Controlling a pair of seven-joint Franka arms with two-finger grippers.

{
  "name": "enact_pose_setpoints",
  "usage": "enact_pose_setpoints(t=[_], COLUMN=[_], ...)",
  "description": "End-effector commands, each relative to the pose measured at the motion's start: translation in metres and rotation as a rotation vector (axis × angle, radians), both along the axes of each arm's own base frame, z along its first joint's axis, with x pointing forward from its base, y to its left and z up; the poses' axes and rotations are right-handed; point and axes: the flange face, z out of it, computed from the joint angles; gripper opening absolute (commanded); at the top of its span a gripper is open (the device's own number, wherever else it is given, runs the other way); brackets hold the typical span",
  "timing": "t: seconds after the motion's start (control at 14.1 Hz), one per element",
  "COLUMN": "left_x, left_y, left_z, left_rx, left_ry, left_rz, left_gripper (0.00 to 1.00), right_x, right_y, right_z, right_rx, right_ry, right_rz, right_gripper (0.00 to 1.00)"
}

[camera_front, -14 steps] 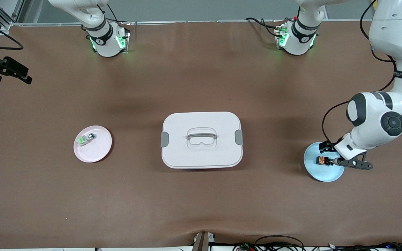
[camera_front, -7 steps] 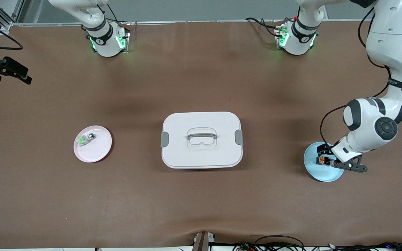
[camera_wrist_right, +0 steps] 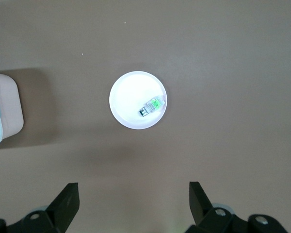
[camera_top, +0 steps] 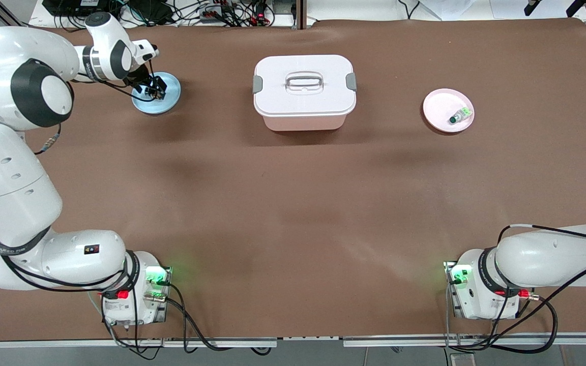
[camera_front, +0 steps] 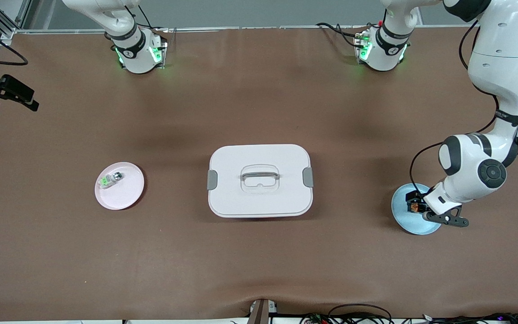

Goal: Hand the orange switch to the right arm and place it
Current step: 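Close the left gripper on the orange switch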

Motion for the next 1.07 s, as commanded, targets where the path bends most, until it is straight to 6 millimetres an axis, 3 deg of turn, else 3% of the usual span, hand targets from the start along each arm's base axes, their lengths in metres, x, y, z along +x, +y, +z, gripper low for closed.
enact_pose_setpoints(t=[0.0, 0.21, 0.36, 0.5, 0.71, 0.85, 1.0], left_x=[0.007, 0.013, 0.015, 0.015, 0.017, 0.021, 0.024], left_y=[0.000, 0.000, 0.000, -0.002, -0.005, -0.007, -0.007], left_z=[-0.002, -0.005, -0.006, -0.007, 0.001, 0.012, 0.037], left_rx=[0.001, -0.001, -0.002, -0.002, -0.002, -0.003, 0.000], left_ry=[-0.018, -0.026, -0.028, -0.025, -0.038, -0.056, -0.078], left_rz=[-0.014, -0.011, -0.011, -0.009, -0.006, -0.011, -0.012], left_gripper=[1.00, 0.97, 0.89, 0.63, 0.00, 0.00, 0.00], right_x=[-0.002, -0.002, -0.002, -0.002, -0.003, -0.003, -0.003], right_y=[0.002, 0.002, 0.002, 0.003, 0.001, 0.001, 0.002], right_z=[0.007, 0.007, 0.007, 0.006, 0.006, 0.006, 0.005], right_rx=[0.015, 0.015, 0.015, 0.015, 0.015, 0.015, 0.015], right_ry=[-0.017, -0.020, -0.018, -0.015, -0.012, -0.011, -0.008], right_rz=[-0.009, -0.009, -0.009, -0.008, -0.011, -0.011, -0.009], right_gripper=[1.00, 1.00, 1.00, 1.00, 1.00, 1.00, 1.00])
